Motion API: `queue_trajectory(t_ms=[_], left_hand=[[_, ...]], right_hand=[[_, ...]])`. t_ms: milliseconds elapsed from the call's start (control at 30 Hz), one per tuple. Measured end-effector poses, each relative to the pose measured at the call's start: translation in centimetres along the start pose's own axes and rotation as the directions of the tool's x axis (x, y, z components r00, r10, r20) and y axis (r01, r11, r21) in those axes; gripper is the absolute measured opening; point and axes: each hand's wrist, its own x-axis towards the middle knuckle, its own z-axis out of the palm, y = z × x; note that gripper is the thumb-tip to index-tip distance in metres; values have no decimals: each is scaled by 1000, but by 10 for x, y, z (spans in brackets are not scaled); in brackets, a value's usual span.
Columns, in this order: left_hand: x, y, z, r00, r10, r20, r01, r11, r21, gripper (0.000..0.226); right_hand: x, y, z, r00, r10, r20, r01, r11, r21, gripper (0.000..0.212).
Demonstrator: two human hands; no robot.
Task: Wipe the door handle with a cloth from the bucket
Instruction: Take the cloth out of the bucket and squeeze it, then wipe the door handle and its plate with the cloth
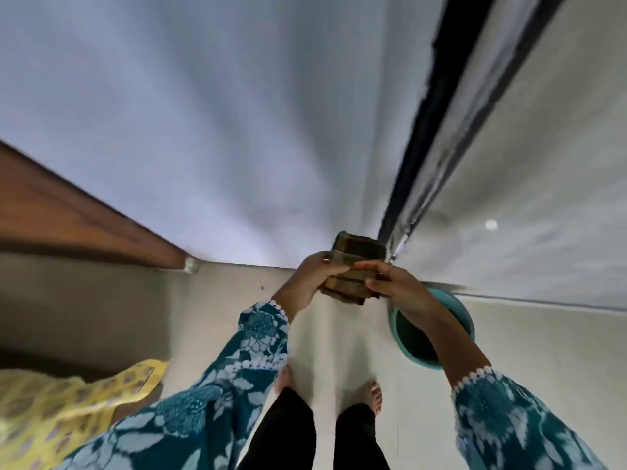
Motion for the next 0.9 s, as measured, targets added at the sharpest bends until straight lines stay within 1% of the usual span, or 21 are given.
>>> queue_trajectory(t_ms=[33,67,133,200,233,267,300,333,400,467,567,633,700,767,833,900], left_hand=[[-16,6,-20,999,15,-32,-16,1000,-18,46],[-31,11,-41,997,19,-72,-22,999,-41,49],[-58,13,-81,991,25,-133,-38,995,-95,44],[-86,9,-123,978,44,-205,-76,986,-149,38],[-98,8,-146,965,47,-257,-92,982,-164,36],[-106,5,-165,951,45,-306,-105,978,-182,34],[-117,5,-188,934,47,-355,-125,971,-202,32],[-127,5,-210,915,56,-401,-151,966,-210,30],[-147,16,-256,885,82,-458,-197,958,-210,26],[-166,31,-294,875,129,-467,-241,952,-189,24],[-197,57,-346,864,240,-443,-346,922,-175,20],[-212,76,-368,861,306,-407,-416,883,-216,20],[-230,96,-385,864,342,-369,-456,842,-288,23],[-241,112,-402,869,360,-341,-475,801,-364,26],[-250,127,-420,868,371,-329,-491,740,-460,34],[-252,141,-436,862,391,-321,-506,697,-508,41]], right_hand=[[3,-17,20,999,-13,52,15,999,-34,35],[7,-33,40,995,-24,98,30,998,-61,35],[15,-60,80,982,-40,185,57,994,-91,33],[22,-83,127,968,-52,244,100,978,-185,30],[28,-93,152,969,-67,238,127,960,-248,30],[32,-101,174,976,-92,195,150,939,-310,31],[37,-110,199,981,-148,129,186,912,-365,32],[41,-120,225,972,-227,59,231,878,-420,32],[48,-142,275,916,-399,-27,334,799,-500,34],[52,-165,318,861,-509,-12,427,733,-529,35],[61,-201,388,769,-631,101,552,575,-604,37],[68,-224,424,745,-656,119,562,522,-641,42],[74,-245,454,723,-684,97,548,483,-683,48],[79,-267,470,685,-721,106,543,408,-734,60],[85,-289,478,655,-740,153,537,314,-783,63],[91,-308,483,632,-747,206,535,228,-814,65]])
